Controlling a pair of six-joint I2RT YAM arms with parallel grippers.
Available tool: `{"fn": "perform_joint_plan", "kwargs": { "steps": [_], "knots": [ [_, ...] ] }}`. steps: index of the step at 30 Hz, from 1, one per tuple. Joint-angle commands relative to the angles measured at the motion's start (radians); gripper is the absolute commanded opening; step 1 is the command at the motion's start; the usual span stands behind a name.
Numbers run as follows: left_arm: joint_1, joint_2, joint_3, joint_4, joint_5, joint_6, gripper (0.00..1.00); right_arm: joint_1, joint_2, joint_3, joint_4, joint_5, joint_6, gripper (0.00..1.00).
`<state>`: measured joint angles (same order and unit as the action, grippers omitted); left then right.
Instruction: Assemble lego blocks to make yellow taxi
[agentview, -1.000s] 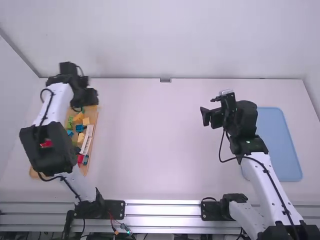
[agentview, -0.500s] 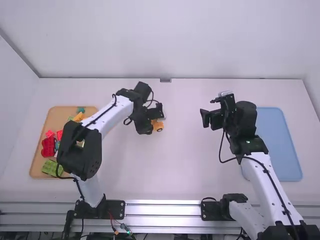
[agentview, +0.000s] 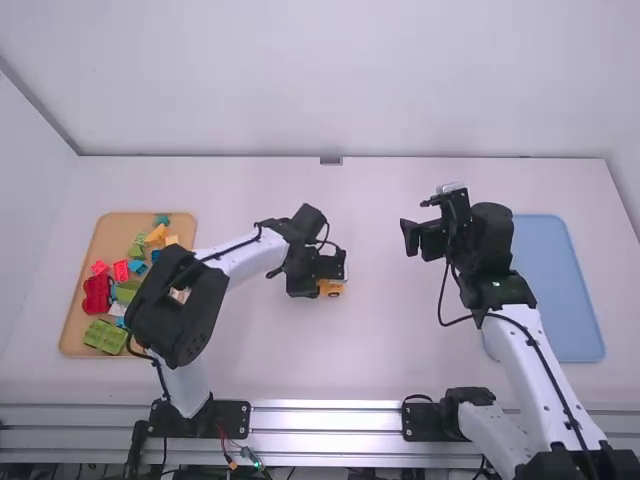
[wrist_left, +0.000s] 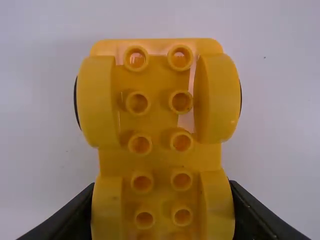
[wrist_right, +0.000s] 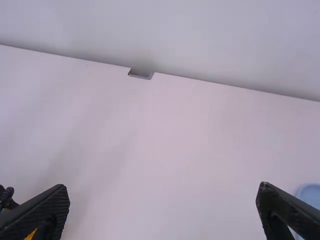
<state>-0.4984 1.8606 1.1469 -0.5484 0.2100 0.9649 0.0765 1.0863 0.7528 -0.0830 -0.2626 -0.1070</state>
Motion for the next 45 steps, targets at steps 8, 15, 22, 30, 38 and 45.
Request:
{"fn": "perform_joint_plan", "kwargs": {
  "steps": [8, 15, 22, 30, 38, 45],
  "knots": [
    [0.0, -0.002, -0.077, 0.038, 0.063, -0.052, 0.44, 0.002, 0.004, 0.039, -0.005, -0.007, 0.006, 0.99],
    [0.001, -0.001, -0.116, 0.085, 0.063, -0.002, 0.7, 0.002, 0.004, 0.039, -0.01, -0.007, 0.006, 0.99],
    [0.001, -0.001, -0.112, 0.097, 0.031, 0.024, 0.99, 0.003, 0.004, 0.039, -0.012, -0.007, 0.006, 0.99],
    [0.048, -0.077, 0.047, -0.074, -0.008, -0.142, 0.99, 0.004, 0.004, 0.039, -0.004, -0.006, 0.006, 0.99],
    [0.298, -0.24, 0.105, -0.1, 0.063, -0.426, 0.99, 0.004, 0.004, 0.039, -0.005, -0.007, 0.006, 0.99],
    [0.61, -0.273, 0.105, -0.087, -0.047, -0.911, 0.99, 0.014, 0.004, 0.039, -0.005, -0.006, 0.006, 0.99]
  ]
}}
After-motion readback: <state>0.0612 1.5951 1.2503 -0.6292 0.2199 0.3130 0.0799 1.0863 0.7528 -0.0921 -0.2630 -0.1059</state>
